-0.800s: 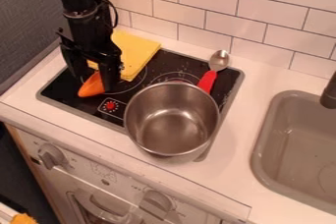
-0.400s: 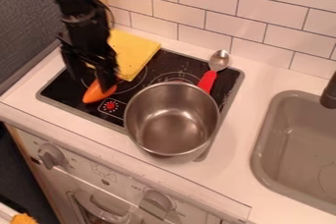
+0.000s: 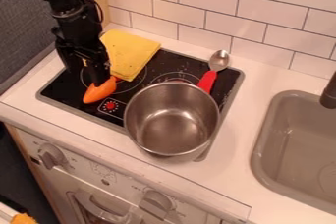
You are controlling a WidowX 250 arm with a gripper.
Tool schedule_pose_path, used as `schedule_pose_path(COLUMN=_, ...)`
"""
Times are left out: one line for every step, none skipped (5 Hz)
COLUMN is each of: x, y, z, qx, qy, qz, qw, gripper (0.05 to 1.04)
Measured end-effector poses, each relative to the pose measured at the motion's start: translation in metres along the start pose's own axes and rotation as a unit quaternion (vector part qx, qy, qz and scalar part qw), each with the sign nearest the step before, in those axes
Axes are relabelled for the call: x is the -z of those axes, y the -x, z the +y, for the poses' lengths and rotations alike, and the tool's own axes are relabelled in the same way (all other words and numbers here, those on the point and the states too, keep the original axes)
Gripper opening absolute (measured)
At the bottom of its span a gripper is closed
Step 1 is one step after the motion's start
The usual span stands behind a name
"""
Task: Move the orange carrot from the left burner to the yellow cloth on the left burner
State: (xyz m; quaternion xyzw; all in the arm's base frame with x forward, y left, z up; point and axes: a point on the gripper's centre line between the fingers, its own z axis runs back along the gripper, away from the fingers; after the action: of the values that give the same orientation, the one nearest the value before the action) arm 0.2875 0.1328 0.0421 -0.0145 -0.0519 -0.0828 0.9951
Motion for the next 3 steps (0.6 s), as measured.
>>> schedule_pose_path(x=0.002, y=-0.005, z=-0.011, qx=0.024, qy=0.009, qz=-0.003, qw=0.9997, gripper=0.999)
schedule_pose_path(x=0.005, y=-0.002, z=-0.016, qx=0.029, qy=0.013, qz=-0.005, qw=0.9995, gripper=0.999)
schedule_pose_path(x=0.013, y=-0.005, z=-0.019, qx=0.031, qy=-0.007, qz=0.009, qw=0.9995, gripper=0.999)
